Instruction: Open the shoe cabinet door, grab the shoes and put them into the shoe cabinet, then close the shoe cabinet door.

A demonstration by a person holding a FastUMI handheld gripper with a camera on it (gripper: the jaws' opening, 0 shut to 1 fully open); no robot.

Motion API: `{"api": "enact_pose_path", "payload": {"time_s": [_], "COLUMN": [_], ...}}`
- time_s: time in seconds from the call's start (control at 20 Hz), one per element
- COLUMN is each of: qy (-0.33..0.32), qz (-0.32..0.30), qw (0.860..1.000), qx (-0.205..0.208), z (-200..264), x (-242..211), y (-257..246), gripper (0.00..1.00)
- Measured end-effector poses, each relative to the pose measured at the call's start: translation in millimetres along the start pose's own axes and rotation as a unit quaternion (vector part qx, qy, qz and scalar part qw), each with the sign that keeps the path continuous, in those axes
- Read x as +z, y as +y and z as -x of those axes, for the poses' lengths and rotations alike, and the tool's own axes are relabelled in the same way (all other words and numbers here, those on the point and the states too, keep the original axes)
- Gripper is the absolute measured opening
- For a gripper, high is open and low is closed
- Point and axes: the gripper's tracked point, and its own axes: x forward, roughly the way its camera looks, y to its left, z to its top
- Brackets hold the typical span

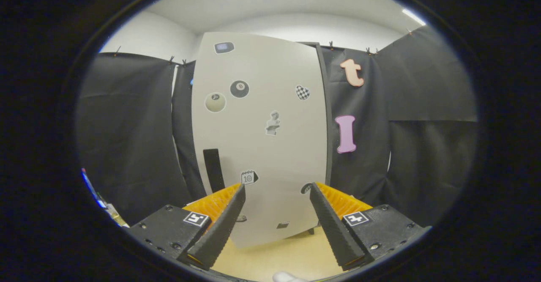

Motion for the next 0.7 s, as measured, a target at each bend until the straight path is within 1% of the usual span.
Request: {"api": "enact_pose_path", "payload": {"time_s": [0.15,0.4,0.7], "qy": [-0.01,-0.017,-0.021], "qz": [0.007,0.016,0.006], "qw": [1.0,0.999,0.998], "qx": [-0.011,-0.033,-0.051], "z": [7.0,22.6,36.7], "x": [12.3,30.5,42.1], "y": [-7.1,-33.8,-51.5], "gripper": [1.0,1.0,1.0]}}
